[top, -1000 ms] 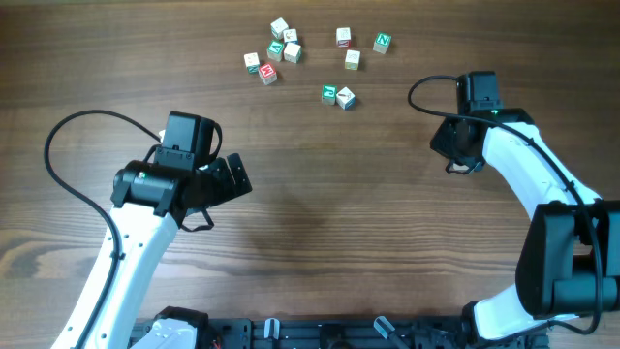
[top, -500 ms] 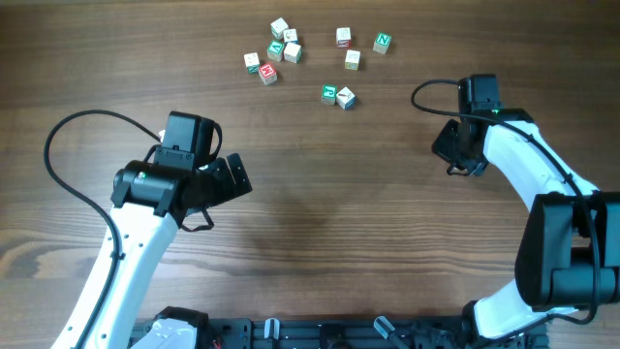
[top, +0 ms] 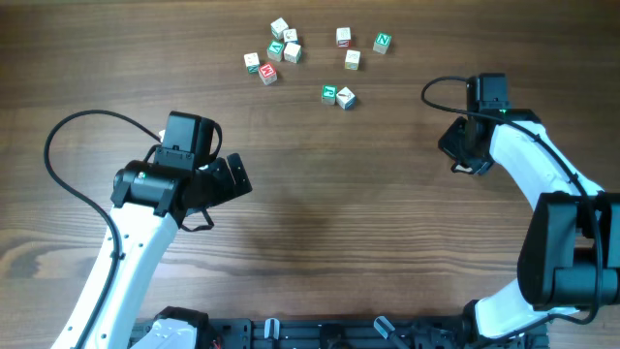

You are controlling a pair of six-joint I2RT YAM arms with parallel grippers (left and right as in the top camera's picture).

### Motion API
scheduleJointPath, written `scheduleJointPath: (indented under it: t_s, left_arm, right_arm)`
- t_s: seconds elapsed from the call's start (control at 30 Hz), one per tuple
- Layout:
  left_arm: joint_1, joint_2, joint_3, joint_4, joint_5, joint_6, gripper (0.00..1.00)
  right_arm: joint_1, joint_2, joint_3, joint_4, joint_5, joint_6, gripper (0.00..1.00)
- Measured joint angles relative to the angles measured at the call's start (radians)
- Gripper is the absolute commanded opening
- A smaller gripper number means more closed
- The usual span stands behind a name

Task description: Form a circle

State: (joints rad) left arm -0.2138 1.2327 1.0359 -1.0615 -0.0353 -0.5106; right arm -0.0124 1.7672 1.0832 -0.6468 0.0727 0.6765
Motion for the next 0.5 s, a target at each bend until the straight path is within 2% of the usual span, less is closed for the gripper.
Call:
scheduleJointPath:
  t_s: [0.13, 0.27, 0.37, 0.43, 0.5]
  left_arm:
    - [0.000, 0.000, 0.000, 0.000, 0.000, 0.000, 1.00]
    - [0.000, 0.000, 0.000, 0.000, 0.000, 0.000, 1.00]
    - [0.000, 0.000, 0.000, 0.001, 0.000, 0.000, 1.00]
    - [0.000, 0.000, 0.000, 0.000, 0.000, 0.000, 1.00]
    - [0.000, 0.000, 0.000, 0.000, 0.000, 0.000, 1.00]
  right_arm:
    - [0.000, 0.000, -0.001, 0.067, -0.097, -0.083, 0.05]
    - [0.012, -0.024, 0.002, -0.029, -0.102, -0.095, 0.05]
    - [0.068, -0.153, 0.002, -0.098, -0.032, 0.005, 0.04]
    - [0.097, -0.259, 0.009, -0.172, 0.035, 0.123, 0.04]
    - [0.095, -0.275, 0.011, -0.259, 0.093, 0.259, 0.04]
